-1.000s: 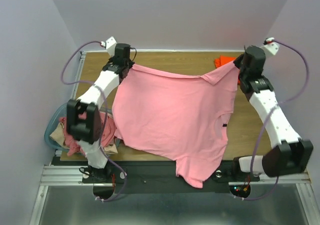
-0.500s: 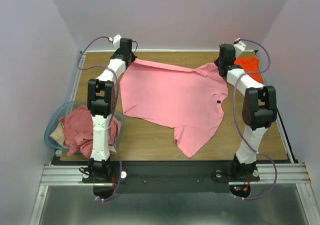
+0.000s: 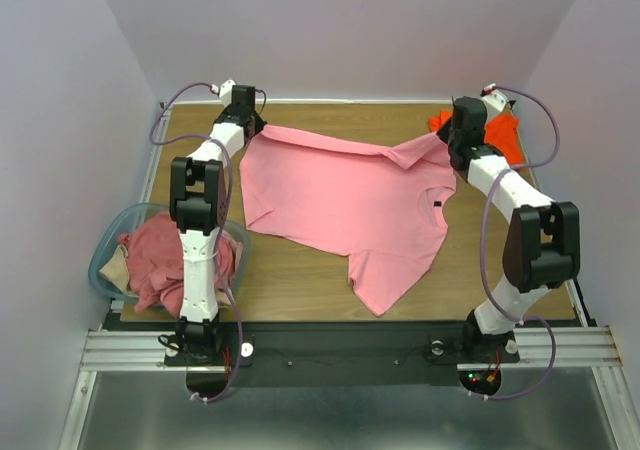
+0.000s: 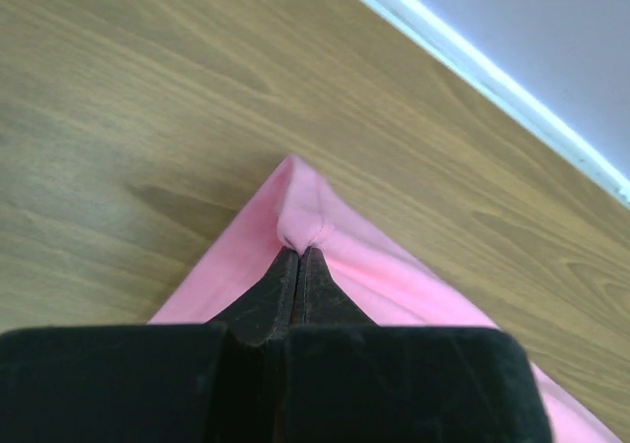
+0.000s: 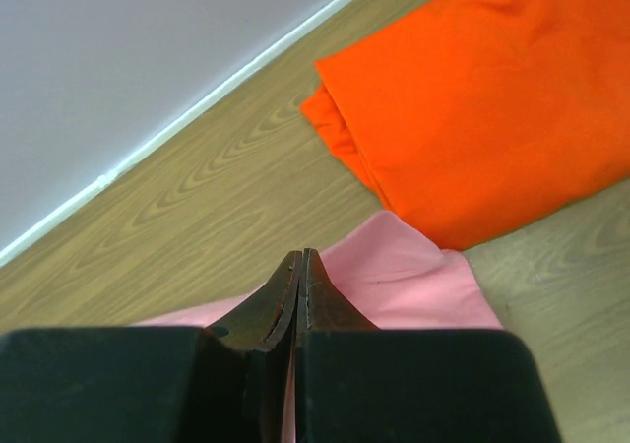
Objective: Fold and stack the t-shirts
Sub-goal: Fold the tshirt
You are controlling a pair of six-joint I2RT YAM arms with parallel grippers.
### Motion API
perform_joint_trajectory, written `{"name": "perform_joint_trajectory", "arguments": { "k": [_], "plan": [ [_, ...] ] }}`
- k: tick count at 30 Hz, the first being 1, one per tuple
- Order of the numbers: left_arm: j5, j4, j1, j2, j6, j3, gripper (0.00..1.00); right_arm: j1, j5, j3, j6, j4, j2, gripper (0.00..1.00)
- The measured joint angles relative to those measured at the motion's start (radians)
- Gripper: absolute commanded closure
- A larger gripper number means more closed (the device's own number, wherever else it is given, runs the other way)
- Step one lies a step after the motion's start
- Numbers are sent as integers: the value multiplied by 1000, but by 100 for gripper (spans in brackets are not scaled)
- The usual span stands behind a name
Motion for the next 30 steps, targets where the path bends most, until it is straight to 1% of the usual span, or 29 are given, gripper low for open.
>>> {"name": "perform_joint_trajectory", "arguments": {
  "k": [7,9,10,11,18,25,30],
  "plan": [
    [13,-14,30,-10,10,-43,100,0,-38,-102,61,-51,-159,100],
    [13,-20,35,-16,14,-43,100,0,-48,-140,79,-70,-185,100],
    [13,-26,36,-24,17,-43,100,0,-69,-190,98,-106,-208,100],
    [13,-27,37,-27,18,-43,100,0,-81,-206,105,-123,-208,100],
    [23,-57,37,-31,29,-43,100,0,-171,-368,169,-187,-292,100],
    [-1,-117,41,-31,28,-43,100,0,-203,-426,195,-226,-367,100],
    [-15,-149,41,-31,24,-43,99,0,-222,-446,210,-226,-384,100]
  ]
}}
